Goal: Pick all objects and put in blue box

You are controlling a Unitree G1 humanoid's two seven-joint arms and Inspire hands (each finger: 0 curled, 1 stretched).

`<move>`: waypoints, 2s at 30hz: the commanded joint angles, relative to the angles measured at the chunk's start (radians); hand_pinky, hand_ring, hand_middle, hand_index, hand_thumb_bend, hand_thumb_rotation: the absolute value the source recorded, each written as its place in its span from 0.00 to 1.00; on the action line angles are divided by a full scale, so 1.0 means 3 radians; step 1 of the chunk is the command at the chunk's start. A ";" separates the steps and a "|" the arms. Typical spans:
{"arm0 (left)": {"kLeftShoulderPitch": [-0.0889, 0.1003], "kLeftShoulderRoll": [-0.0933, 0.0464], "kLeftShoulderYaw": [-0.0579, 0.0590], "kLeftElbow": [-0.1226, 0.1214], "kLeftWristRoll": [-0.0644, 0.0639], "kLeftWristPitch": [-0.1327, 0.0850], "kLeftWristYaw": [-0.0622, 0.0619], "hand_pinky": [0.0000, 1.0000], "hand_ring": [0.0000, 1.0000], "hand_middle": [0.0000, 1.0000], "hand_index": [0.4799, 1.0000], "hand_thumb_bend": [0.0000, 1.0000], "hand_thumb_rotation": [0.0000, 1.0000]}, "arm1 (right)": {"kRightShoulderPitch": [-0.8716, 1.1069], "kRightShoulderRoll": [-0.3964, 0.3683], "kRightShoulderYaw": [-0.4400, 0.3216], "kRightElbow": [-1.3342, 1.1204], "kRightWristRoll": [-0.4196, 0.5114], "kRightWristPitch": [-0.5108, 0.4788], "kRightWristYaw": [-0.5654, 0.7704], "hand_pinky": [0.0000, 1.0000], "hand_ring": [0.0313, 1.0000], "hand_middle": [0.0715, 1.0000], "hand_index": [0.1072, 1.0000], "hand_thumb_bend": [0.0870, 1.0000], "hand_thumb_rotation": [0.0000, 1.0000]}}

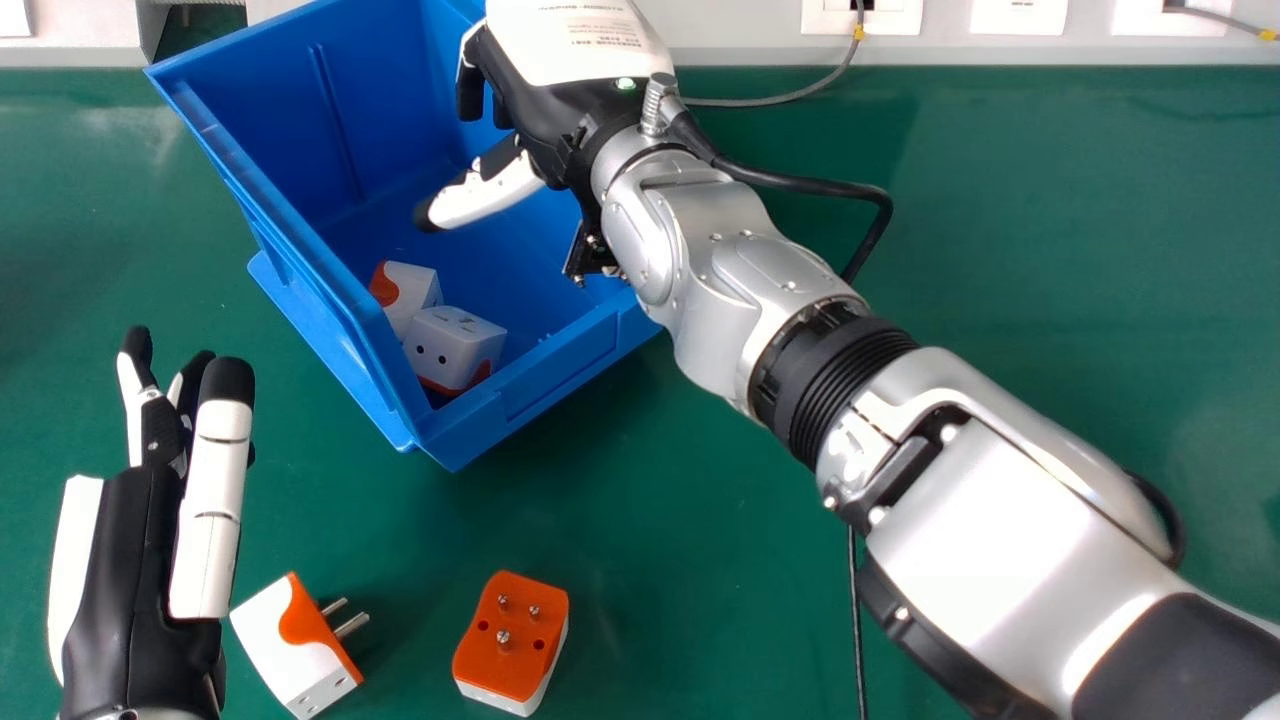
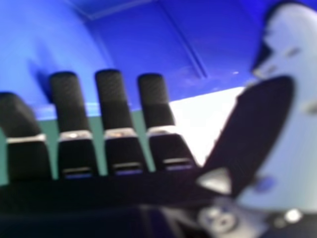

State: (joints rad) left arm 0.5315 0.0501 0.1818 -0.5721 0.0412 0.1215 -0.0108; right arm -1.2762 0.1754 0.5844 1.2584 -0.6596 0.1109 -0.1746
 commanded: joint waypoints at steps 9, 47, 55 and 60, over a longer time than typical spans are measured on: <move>-0.0164 0.0076 0.0058 0.0115 0.0017 -0.0005 0.0008 0.90 0.96 0.98 1.00 0.62 1.00 | 0.0749 -0.0284 -0.0009 -0.1548 -0.0089 -0.0129 -0.0146 0.54 0.62 0.65 0.64 0.50 0.55; 0.0014 0.0146 0.0272 0.0716 -0.0023 -0.0660 -0.0069 0.88 0.96 0.97 1.00 0.60 1.00 | 0.4507 -0.1979 -0.0880 -0.4569 0.0165 -0.1700 0.0489 0.56 0.68 0.69 0.65 0.46 0.48; 0.0057 0.0131 0.0246 0.0792 0.0022 -0.0742 -0.0046 0.88 0.96 0.97 1.00 0.58 1.00 | 0.4174 -0.1679 -0.0670 -0.3937 -0.0082 -0.1673 0.0366 0.53 0.65 0.67 0.63 0.49 0.45; 0.0070 0.0132 0.0232 0.0820 0.0071 -0.0776 -0.0015 0.88 0.96 0.97 0.99 0.56 1.00 | 0.4007 -0.1509 -0.0555 -0.3700 -0.0197 -0.1569 0.0344 0.53 0.65 0.66 0.62 0.52 0.42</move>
State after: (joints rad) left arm 0.5451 0.0882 0.2524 -0.3236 0.0501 -0.0823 -0.0209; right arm -0.0452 -0.2901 0.4108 0.1408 -0.7132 -0.3632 -0.0544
